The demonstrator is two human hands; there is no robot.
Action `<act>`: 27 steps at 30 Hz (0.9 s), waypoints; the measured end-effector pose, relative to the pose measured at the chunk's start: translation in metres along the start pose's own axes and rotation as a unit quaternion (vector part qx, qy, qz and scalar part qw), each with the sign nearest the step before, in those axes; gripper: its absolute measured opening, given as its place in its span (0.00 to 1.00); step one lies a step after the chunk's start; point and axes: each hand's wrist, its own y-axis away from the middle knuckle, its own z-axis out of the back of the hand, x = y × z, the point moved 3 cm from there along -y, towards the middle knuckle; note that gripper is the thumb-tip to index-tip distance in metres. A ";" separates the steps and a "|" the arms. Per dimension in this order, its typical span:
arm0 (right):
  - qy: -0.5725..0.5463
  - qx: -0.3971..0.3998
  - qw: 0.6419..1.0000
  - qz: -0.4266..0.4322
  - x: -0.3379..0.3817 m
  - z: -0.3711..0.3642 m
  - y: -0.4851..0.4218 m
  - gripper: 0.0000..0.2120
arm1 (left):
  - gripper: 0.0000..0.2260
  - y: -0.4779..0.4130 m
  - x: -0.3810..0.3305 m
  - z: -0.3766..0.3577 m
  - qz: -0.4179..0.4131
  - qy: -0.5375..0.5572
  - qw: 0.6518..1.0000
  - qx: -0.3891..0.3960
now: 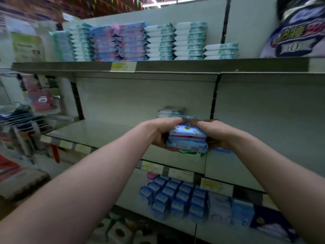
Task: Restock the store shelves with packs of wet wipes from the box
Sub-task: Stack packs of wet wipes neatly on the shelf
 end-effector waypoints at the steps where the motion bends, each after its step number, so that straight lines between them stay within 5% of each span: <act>1: -0.007 -0.010 1.000 -0.003 0.000 0.004 0.002 0.18 | 0.15 -0.002 -0.003 -0.003 -0.003 -0.002 1.000 0.013; 15: -0.099 -0.112 0.987 -0.065 -0.017 0.040 0.016 0.13 | 0.16 -0.039 -0.024 -0.034 0.006 0.060 0.989 0.134; 27: -0.109 -0.148 0.983 -0.010 -0.018 0.101 -0.017 0.10 | 0.16 -0.082 -0.078 -0.072 -0.073 0.116 0.985 0.106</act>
